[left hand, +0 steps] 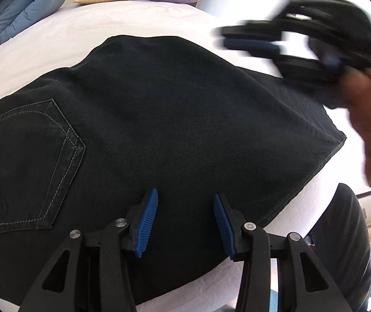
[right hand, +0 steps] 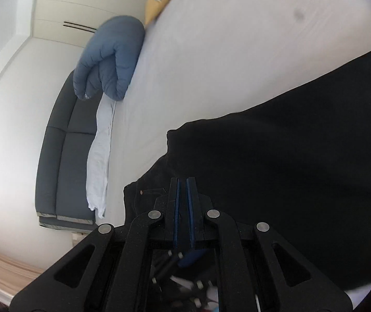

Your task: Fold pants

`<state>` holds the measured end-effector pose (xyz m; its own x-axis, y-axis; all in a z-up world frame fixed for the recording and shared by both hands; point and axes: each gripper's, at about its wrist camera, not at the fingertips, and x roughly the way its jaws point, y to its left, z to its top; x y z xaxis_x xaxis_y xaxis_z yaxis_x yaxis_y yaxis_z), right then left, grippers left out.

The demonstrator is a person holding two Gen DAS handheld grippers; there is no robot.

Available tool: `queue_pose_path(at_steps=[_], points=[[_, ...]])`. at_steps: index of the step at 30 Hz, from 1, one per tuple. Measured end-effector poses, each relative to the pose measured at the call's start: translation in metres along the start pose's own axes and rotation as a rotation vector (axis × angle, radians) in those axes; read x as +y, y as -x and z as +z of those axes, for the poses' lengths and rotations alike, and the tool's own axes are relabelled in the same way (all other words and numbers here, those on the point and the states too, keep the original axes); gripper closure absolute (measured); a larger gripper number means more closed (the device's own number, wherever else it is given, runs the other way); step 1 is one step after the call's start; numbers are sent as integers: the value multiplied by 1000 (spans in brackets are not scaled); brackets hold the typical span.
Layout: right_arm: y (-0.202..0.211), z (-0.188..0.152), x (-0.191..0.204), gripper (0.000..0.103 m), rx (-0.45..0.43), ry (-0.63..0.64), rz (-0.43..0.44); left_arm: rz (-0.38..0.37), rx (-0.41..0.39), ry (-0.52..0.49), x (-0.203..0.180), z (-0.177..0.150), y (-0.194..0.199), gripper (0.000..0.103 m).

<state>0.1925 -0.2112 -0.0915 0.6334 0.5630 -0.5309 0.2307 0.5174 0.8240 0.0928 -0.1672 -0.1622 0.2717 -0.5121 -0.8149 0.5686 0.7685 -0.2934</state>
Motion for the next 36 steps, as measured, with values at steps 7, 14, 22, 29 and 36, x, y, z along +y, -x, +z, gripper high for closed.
queue_pose_path(at_steps=[7,14,22,29,36], points=[[-31,41,-119,103,-101,-389,87,-29,6,3,5,-1,2,57],[107,61,-172,103,-536,-377,-143,-36,4,4,17,1,10,57],[183,40,-136,96,-681,-274,-171,-62,-10,79,16,23,34,56],[59,16,-82,96,-261,-41,-57,-116,-13,26,18,115,12,48],[35,12,-122,103,-272,-151,-139,-124,86,78,63,155,-59,68]])
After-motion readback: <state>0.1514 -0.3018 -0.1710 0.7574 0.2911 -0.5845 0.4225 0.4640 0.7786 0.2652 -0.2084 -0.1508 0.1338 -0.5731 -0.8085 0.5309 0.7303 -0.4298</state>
